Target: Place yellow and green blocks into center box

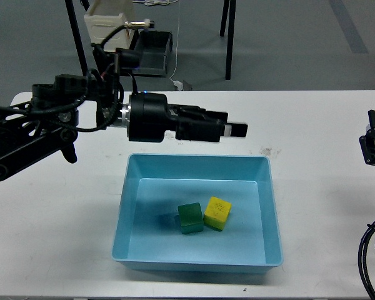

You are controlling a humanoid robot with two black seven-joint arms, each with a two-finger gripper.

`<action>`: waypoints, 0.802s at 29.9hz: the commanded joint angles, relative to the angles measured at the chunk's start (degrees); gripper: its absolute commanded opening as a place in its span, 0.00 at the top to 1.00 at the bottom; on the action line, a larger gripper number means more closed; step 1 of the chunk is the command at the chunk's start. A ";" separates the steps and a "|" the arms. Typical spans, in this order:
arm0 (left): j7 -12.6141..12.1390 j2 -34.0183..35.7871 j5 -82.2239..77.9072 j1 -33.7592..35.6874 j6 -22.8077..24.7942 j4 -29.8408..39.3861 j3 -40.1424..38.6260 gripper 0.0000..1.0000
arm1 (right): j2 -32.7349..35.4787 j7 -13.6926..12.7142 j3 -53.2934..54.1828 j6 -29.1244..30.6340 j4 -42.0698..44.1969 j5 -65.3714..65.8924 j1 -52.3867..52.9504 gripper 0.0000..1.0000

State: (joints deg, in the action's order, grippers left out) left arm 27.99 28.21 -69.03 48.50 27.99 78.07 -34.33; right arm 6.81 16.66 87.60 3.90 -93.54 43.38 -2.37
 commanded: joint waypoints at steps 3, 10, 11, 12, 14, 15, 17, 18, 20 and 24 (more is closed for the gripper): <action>0.01 -1.66 19.07 -17.37 -4.41 1.37 -14.26 0.00 | -0.13 -0.48 0.11 3.04 0.46 -20.66 4.56 0.00; -2.04 -0.87 40.96 -28.01 -14.97 12.45 -16.11 0.00 | -4.79 -3.73 1.17 3.13 0.20 -32.38 4.31 0.00; -4.32 -1.83 43.69 -29.68 -16.29 12.81 -17.07 0.00 | -5.49 -3.91 1.17 3.13 0.20 -33.26 3.87 0.00; -6.17 -3.40 45.37 -31.35 -17.34 12.81 -18.65 0.00 | -6.02 -4.00 1.17 3.13 0.20 -34.05 3.17 0.00; -10.13 -8.32 47.57 -35.47 -19.02 12.81 -23.39 0.00 | -6.81 -4.00 1.26 3.13 0.11 -36.42 1.50 0.00; -12.58 -10.69 48.63 -37.58 -19.63 12.81 -25.93 0.00 | -6.81 -4.17 1.17 3.13 0.11 -38.00 0.79 0.00; -16.28 -14.13 51.08 -41.10 -19.64 12.90 -30.16 0.00 | -6.81 -4.35 1.26 3.31 -0.06 -40.99 -0.87 0.00; -17.26 -15.62 52.84 -42.68 -19.55 12.90 -31.83 0.00 | -6.81 -4.61 1.26 3.74 -0.07 -42.74 -1.75 0.00; -17.70 -18.78 56.79 -44.80 -19.64 12.99 -33.77 0.00 | -6.81 -5.14 1.69 5.58 -0.24 -46.00 -3.42 0.00; -17.62 -25.55 63.57 -49.19 -19.55 13.16 -36.59 0.00 | -6.81 -6.37 1.79 9.19 -0.24 -52.86 -7.03 0.00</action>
State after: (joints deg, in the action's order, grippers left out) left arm 10.49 7.52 -10.23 2.88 8.26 91.06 -68.66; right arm 0.00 11.16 89.38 10.66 -93.79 -4.79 -6.93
